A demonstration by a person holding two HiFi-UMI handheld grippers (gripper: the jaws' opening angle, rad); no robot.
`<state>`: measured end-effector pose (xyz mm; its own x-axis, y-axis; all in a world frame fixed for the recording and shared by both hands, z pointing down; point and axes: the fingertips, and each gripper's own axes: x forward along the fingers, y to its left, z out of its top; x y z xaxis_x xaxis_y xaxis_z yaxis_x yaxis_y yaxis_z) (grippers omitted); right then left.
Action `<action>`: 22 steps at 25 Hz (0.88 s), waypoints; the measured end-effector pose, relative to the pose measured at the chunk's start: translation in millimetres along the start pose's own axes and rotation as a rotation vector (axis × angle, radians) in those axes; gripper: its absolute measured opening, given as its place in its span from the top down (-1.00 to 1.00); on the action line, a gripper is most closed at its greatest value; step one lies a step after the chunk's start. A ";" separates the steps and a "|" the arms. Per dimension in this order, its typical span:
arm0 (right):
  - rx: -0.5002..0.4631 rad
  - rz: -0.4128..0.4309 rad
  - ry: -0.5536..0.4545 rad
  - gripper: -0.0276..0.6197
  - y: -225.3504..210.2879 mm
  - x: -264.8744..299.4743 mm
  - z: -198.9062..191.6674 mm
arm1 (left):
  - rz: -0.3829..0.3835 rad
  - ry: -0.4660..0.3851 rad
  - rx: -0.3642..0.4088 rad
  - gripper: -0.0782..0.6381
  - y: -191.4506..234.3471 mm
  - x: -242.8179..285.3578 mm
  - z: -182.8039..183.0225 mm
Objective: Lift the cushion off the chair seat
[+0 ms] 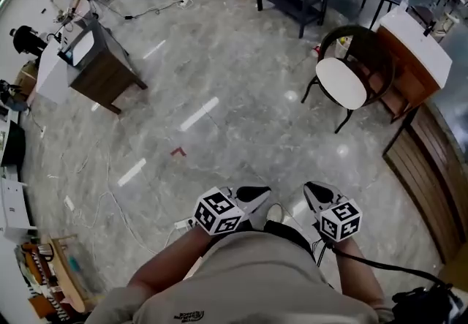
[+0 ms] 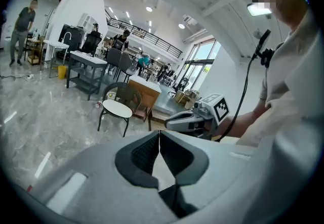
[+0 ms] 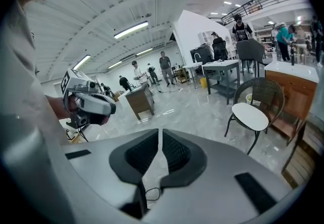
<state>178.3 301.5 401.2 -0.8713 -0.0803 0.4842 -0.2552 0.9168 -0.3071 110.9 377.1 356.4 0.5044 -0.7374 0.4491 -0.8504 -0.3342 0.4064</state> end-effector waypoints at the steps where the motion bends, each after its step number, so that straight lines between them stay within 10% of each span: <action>1: 0.014 -0.015 -0.001 0.86 -7.3 -1.1 0.0 | -0.014 0.002 0.001 0.76 1.6 7.6 3.9; 22: 0.479 -0.347 -0.162 0.69 -182.2 134.8 108.5 | -0.370 0.146 0.124 0.76 215.4 97.9 165.3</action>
<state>61.9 81.3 433.5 -0.7468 -0.4352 0.5029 -0.6626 0.5520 -0.5062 -47.6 135.9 356.3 0.7877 -0.4663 0.4026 -0.6148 -0.6356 0.4669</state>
